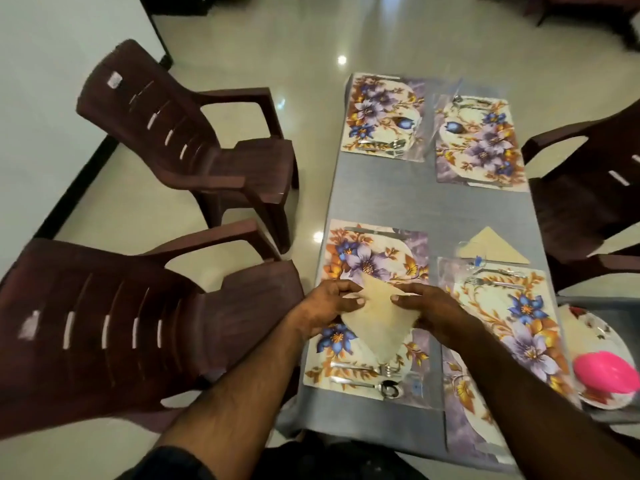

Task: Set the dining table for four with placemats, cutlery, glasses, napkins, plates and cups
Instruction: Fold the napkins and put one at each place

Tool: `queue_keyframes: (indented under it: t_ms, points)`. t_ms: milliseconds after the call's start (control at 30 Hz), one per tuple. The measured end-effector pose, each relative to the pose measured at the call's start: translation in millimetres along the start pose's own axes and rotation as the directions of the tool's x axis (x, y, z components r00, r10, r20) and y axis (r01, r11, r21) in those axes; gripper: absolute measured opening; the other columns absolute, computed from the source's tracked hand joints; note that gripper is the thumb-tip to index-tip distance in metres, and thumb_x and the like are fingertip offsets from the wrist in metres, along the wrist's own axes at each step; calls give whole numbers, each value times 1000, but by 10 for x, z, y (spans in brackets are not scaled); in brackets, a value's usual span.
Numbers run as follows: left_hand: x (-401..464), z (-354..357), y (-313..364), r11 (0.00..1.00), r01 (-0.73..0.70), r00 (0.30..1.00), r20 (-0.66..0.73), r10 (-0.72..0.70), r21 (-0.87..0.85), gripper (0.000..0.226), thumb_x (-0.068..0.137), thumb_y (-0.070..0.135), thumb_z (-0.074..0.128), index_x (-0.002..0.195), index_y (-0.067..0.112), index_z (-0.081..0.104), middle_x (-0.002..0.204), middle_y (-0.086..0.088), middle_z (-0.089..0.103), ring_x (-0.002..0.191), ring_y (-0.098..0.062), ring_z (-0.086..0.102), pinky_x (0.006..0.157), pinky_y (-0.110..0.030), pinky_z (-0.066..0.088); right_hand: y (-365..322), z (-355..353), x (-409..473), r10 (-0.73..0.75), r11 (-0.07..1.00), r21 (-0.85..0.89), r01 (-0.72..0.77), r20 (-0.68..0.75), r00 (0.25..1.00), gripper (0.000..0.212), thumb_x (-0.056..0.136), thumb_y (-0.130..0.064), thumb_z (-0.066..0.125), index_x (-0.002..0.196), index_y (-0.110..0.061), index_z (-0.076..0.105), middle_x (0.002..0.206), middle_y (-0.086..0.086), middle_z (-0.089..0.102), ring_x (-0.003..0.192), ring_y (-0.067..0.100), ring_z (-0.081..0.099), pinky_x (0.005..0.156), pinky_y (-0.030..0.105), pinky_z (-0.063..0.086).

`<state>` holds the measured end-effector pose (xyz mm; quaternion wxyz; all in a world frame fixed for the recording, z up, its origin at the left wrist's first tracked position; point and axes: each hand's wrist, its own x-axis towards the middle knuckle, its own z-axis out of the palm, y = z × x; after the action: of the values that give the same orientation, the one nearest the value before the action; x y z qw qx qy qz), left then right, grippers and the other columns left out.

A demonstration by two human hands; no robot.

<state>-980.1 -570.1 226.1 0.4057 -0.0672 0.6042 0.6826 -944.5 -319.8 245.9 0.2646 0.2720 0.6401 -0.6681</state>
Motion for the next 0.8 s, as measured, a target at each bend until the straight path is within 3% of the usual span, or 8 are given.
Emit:
queue_keyframes:
  t_ms: [167, 267, 367, 433, 500, 600, 700, 800]
  points:
    - [36, -76, 25, 997, 40, 983, -183, -28, 65, 9, 96, -1, 70, 100, 7, 66, 81, -4, 73, 62, -15, 69, 46, -22, 54, -50, -39, 212, -9, 995, -95, 10, 7, 1000, 21, 85, -1, 81, 104, -8, 75, 93, 7, 76, 80, 21, 69, 58, 27, 53]
    - [198, -108, -124, 960, 90, 925, -379, 19, 265, 24, 86, -3, 81, 84, 14, 64, 85, -5, 69, 72, -18, 64, 55, -25, 57, -19, -160, 408, -24, 997, -73, 23, -17, 1000, 25, 86, -3, 81, 109, -9, 76, 109, 16, 75, 94, 31, 70, 69, 36, 57]
    - [348, -2, -317, 933, 167, 875, -484, 9, 319, 37, 77, -5, 87, 76, 18, 58, 84, -5, 67, 77, -20, 59, 77, -38, 59, 73, -303, 577, -28, 990, -142, 21, -49, 998, 22, 84, -3, 83, 103, -11, 77, 110, 15, 74, 97, 34, 71, 69, 39, 61]
    - [535, 9, -559, 929, 175, 859, -512, 18, 327, 38, 73, 0, 89, 76, 20, 57, 82, -4, 67, 75, -19, 59, 81, -44, 60, 163, -405, 702, -80, 976, -211, 55, -110, 991, 19, 81, -6, 85, 97, -14, 79, 111, 12, 74, 98, 32, 70, 80, 47, 64]
    - [550, 175, -553, 912, 192, 844, -534, 35, 363, 36, 65, 11, 90, 79, 20, 58, 80, -2, 70, 66, -14, 63, 74, -42, 64, 212, -476, 782, -128, 953, -294, 80, -147, 981, 14, 82, -17, 86, 94, -19, 80, 111, 7, 73, 101, 30, 68, 88, 52, 62]
    - [570, 369, -558, 937, 192, 818, -575, 12, 292, 28, 81, 1, 81, 95, 9, 58, 82, -6, 67, 44, -5, 61, 43, -27, 55, 239, -520, 836, -80, 913, -406, 30, -109, 991, 23, 81, -29, 89, 99, -20, 77, 107, -2, 69, 97, 24, 67, 79, 47, 64]
    - [606, 410, -636, 935, 193, 767, -640, 46, 299, 29, 83, 5, 81, 92, 19, 57, 90, -5, 69, 67, -23, 71, 51, -40, 62, 346, -591, 920, -48, 838, -546, -19, -109, 993, 29, 73, -20, 94, 96, -21, 76, 109, 1, 69, 95, 25, 70, 78, 48, 66]
    - [567, 435, -678, 874, 201, 797, -592, 116, 442, 26, 82, 14, 78, 93, 24, 57, 88, 0, 69, 80, -29, 70, 62, -46, 65, 373, -664, 996, -121, 777, -629, -3, -153, 981, 25, 73, -21, 91, 91, -27, 74, 116, 3, 71, 98, 23, 69, 87, 43, 62]
